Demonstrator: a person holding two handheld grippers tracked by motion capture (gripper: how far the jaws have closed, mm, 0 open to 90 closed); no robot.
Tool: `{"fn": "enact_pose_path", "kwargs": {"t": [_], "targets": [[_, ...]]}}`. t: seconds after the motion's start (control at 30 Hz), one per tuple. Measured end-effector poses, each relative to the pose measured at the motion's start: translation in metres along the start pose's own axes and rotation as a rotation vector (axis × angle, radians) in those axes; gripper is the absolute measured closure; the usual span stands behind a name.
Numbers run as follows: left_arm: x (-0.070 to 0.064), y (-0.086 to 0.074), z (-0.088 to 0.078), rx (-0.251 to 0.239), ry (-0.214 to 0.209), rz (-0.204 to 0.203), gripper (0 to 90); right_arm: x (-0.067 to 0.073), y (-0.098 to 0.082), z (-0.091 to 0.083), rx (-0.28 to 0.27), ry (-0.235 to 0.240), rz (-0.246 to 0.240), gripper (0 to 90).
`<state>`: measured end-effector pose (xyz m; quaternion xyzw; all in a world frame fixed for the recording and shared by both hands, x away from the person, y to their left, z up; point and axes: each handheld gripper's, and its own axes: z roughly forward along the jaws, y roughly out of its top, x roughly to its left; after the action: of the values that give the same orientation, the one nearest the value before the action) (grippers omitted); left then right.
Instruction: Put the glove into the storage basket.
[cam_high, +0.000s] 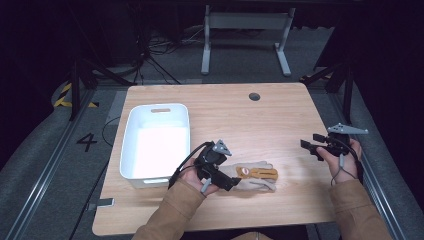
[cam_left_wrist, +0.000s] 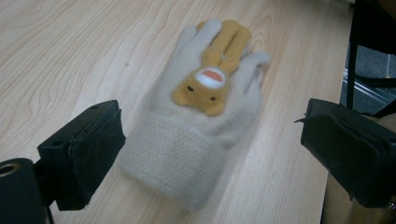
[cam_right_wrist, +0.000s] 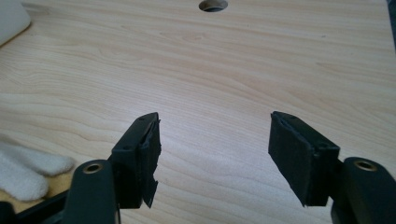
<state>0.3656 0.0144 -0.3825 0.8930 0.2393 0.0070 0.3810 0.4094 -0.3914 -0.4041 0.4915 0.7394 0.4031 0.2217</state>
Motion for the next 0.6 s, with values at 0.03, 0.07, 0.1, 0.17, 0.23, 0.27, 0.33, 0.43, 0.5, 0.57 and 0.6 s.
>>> {"fn": "enact_pose_path", "kwargs": {"t": [0.03,0.07,0.1,0.17,0.23,0.27,0.33,0.43,0.5,0.57,0.6], "targets": [[0.0,0.0,0.001,0.0,0.003,0.0,6.0,0.0,-0.001,0.002,0.0,0.0,0.006,33.5],[0.0,-0.001,0.001,-0.001,0.008,-0.003,5.2,-0.001,-0.002,0.003,-0.001,0.0,0.005,33.4],[0.001,-0.001,0.002,0.003,0.005,-0.007,4.6,-0.001,-0.003,0.005,0.0,0.002,0.006,33.1],[0.002,-0.002,0.004,0.003,0.004,-0.01,3.7,0.0,-0.004,0.006,-0.002,0.002,0.013,33.1],[0.003,-0.004,0.006,-0.001,0.011,-0.014,3.2,0.0,-0.004,0.007,-0.012,-0.003,0.015,33.1],[0.004,-0.004,0.008,-0.001,0.009,-0.017,2.7,0.0,-0.004,0.007,-0.015,-0.005,0.018,33.1],[0.006,-0.006,0.012,-0.008,0.009,-0.013,1.7,-0.001,-0.004,0.008,-0.013,0.003,0.026,33.1],[0.008,-0.008,0.016,-0.03,-0.023,-0.005,0.0,-0.001,-0.005,0.009,0.0,0.011,0.02,33.2],[0.008,-0.009,0.018,-0.046,-0.034,0.007,0.0,-0.001,-0.006,0.009,0.002,0.013,0.02,33.3],[0.008,-0.009,0.02,-0.054,-0.042,0.018,0.0,-0.001,-0.005,0.009,-0.002,0.023,0.024,33.4],[0.008,-0.009,0.021,-0.055,-0.043,0.025,0.0,-0.001,-0.005,0.009,-0.002,0.023,0.024,33.4]]}}
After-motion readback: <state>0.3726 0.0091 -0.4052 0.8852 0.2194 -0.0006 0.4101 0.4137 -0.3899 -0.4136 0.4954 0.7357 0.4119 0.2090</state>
